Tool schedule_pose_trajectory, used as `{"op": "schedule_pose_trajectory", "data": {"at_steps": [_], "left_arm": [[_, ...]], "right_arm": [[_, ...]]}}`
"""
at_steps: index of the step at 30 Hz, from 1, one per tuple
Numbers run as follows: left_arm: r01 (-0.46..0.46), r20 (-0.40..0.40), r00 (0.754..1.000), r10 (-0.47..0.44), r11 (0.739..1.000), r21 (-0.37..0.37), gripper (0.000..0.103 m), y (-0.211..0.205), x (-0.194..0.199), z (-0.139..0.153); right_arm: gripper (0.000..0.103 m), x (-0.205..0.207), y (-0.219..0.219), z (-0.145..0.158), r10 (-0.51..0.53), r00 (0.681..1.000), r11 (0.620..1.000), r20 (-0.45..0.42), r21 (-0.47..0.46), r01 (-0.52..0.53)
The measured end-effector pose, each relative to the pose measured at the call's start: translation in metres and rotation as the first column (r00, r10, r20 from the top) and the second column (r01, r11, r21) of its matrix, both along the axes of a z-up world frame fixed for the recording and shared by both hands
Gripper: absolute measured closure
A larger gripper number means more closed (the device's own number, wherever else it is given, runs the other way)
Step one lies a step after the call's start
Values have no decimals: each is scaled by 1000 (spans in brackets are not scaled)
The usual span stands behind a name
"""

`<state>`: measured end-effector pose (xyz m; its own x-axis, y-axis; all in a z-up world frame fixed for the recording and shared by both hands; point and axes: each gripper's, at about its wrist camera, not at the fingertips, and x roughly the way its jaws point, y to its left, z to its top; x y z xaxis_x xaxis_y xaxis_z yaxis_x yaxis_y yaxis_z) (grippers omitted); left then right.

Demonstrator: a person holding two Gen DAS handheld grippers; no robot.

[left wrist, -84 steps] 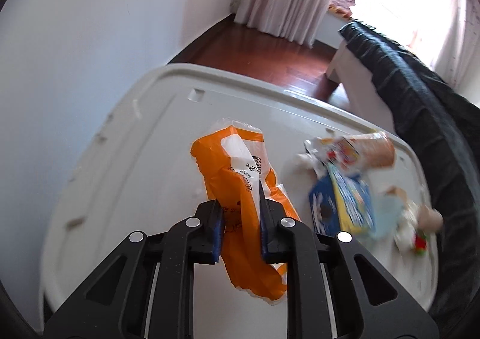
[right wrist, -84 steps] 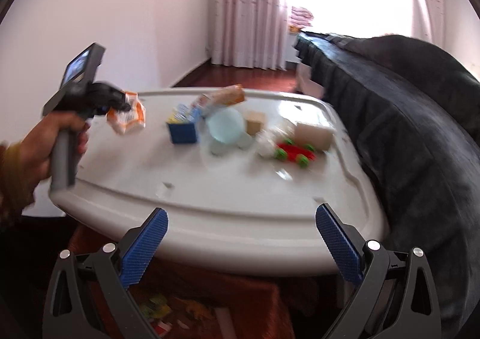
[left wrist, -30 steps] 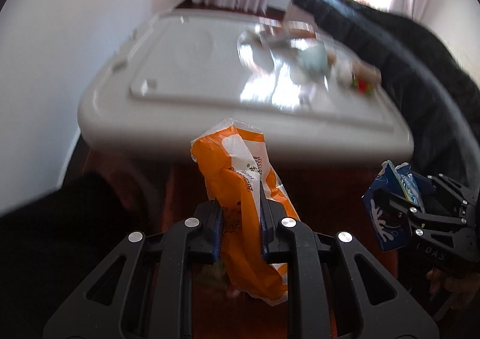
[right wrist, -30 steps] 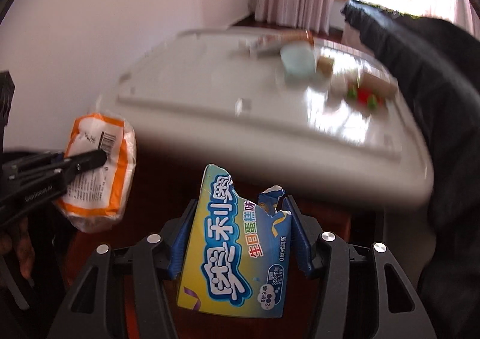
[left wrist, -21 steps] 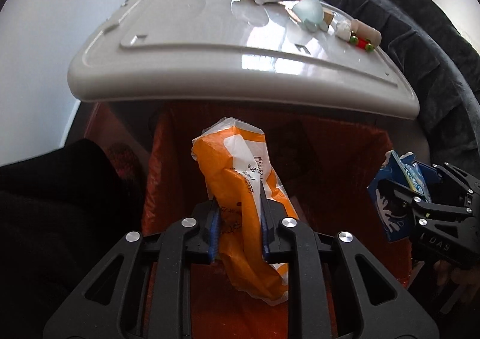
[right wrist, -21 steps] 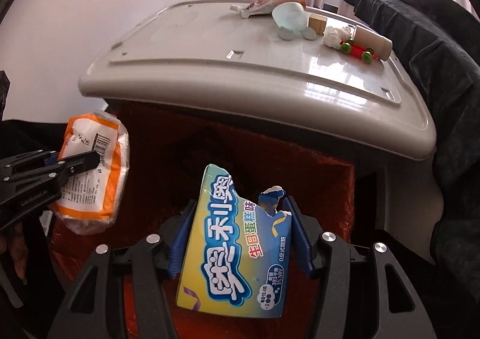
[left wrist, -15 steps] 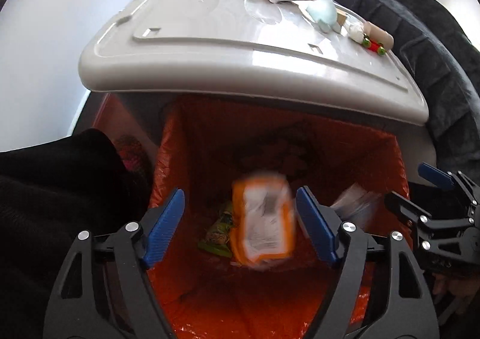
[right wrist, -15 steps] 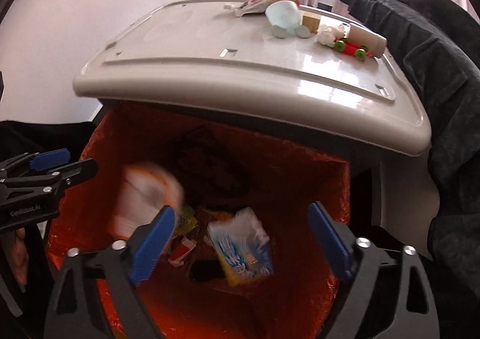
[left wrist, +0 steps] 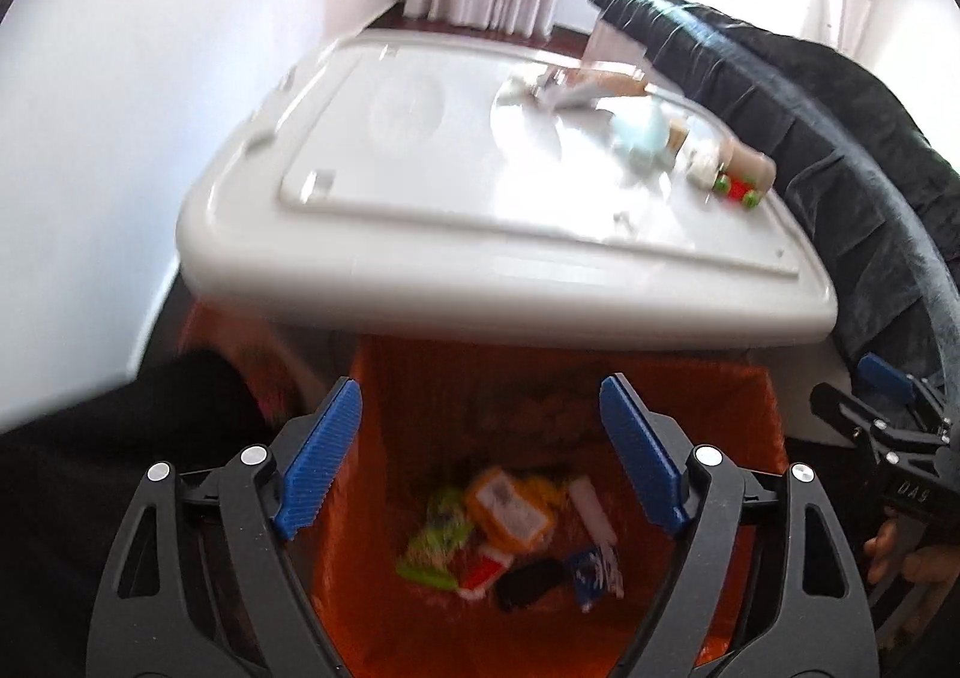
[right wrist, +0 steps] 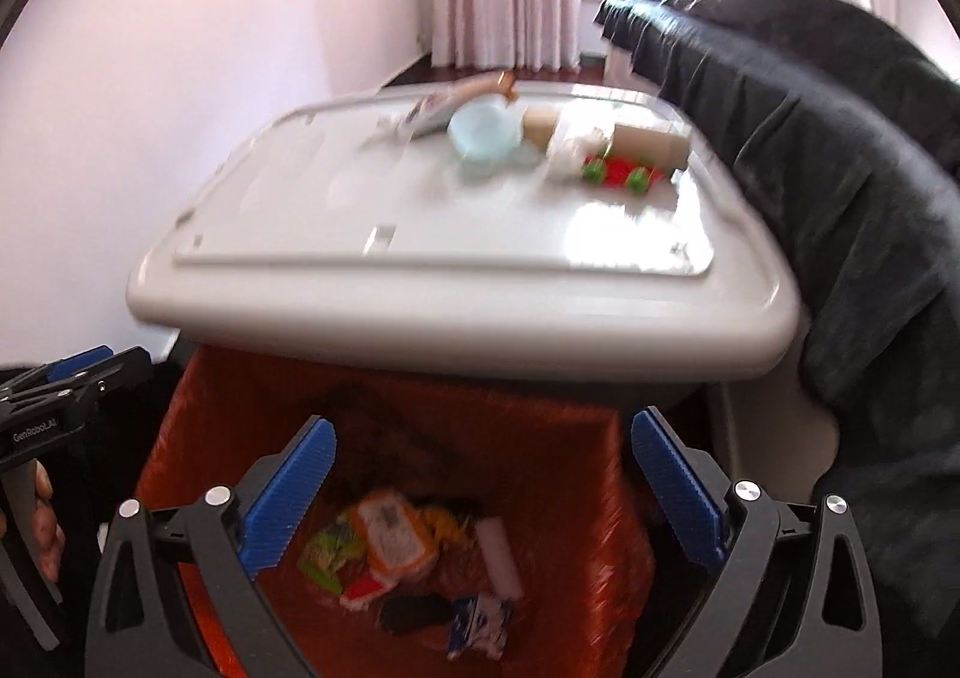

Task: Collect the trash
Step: 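Drop the orange bag with the left tool while the right tool drops the biscuit box into the bin, then grasp the light blue plastic cup with the left tool while the right tool grasps the beige cylinder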

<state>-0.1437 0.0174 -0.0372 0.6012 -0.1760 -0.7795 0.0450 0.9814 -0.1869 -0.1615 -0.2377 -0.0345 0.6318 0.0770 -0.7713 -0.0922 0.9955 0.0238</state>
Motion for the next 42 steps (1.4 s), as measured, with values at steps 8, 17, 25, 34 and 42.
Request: {"op": "schedule_pose_trajectory", "data": {"at_steps": [8, 17, 25, 34, 42], "left_arm": [[16, 76, 997, -9, 996, -91, 19, -41, 88, 41], [-11, 35, 999, 15, 994, -112, 19, -139, 206, 16], [-46, 0, 999, 46, 998, -49, 19, -173, 257, -17], [-95, -21, 995, 95, 995, -13, 26, -177, 286, -39], [-49, 33, 998, 49, 999, -7, 37, -159, 269, -36]], "right_arm": [[5, 33, -38, 68, -93, 974, 995, 207, -11, 98], [5, 48, -59, 68, -110, 961, 992, 254, -31, 122], [5, 49, -70, 61, -100, 966, 995, 237, 1, 103], [5, 43, -69, 64, -78, 966, 997, 246, 29, 73], [5, 45, -69, 62, -80, 966, 997, 247, 22, 77]]}}
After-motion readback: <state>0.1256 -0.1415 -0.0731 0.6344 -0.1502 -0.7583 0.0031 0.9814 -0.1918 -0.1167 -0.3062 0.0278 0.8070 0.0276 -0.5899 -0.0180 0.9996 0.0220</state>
